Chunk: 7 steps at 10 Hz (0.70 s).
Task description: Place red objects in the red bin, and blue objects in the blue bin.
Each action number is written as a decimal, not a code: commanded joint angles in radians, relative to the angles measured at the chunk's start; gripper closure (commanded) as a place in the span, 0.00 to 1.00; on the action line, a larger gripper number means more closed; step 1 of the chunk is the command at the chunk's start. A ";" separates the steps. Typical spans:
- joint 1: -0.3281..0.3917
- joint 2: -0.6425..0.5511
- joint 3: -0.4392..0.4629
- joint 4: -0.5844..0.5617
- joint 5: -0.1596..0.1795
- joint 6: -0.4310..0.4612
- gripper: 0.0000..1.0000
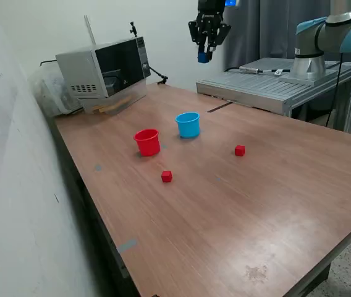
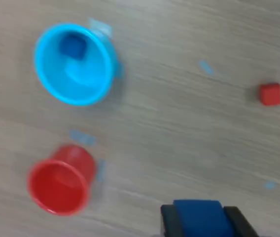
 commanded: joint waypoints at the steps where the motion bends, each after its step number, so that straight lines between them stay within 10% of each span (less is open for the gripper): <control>1: -0.127 0.007 0.016 0.014 -0.017 -0.014 1.00; 7: -0.152 0.219 0.016 -0.087 -0.020 -0.025 1.00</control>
